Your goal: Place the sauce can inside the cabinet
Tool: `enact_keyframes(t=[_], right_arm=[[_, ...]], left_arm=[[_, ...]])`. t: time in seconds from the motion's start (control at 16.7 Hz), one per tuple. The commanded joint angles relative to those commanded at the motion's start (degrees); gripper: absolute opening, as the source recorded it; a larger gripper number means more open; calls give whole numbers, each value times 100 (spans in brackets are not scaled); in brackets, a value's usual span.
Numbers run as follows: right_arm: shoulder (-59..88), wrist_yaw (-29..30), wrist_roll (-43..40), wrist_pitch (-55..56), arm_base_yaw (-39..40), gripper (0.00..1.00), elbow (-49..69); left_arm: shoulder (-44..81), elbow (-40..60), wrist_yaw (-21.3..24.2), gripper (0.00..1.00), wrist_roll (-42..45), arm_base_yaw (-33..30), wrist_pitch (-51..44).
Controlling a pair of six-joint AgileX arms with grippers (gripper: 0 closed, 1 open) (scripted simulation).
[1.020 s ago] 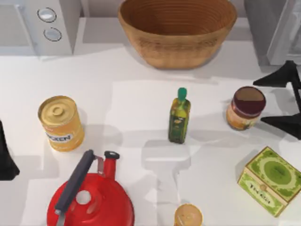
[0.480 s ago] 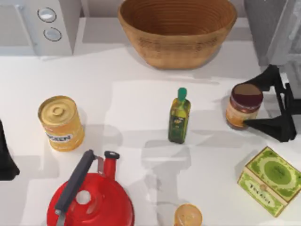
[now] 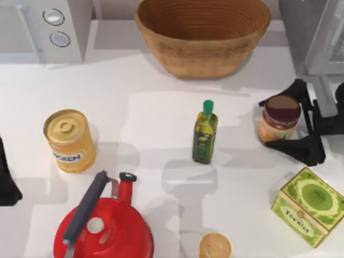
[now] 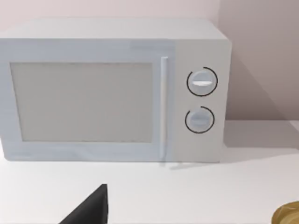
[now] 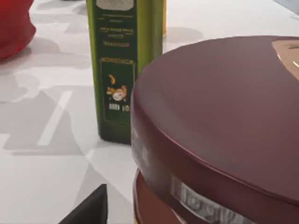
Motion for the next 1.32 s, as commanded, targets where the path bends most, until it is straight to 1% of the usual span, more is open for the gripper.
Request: enact_keyframes(t=[0.24,0.6,1.32], right_arm=[[-155,-13,569,716,56,100,-306],[-179,-15,655,828,64,100,-358],[-179,-15,655,828,64,10,-358]], left_arm=[[0,0,0,100,0,0,0],[0,0,0,100,0,0,0],[0,0,0,100,0,0,0]])
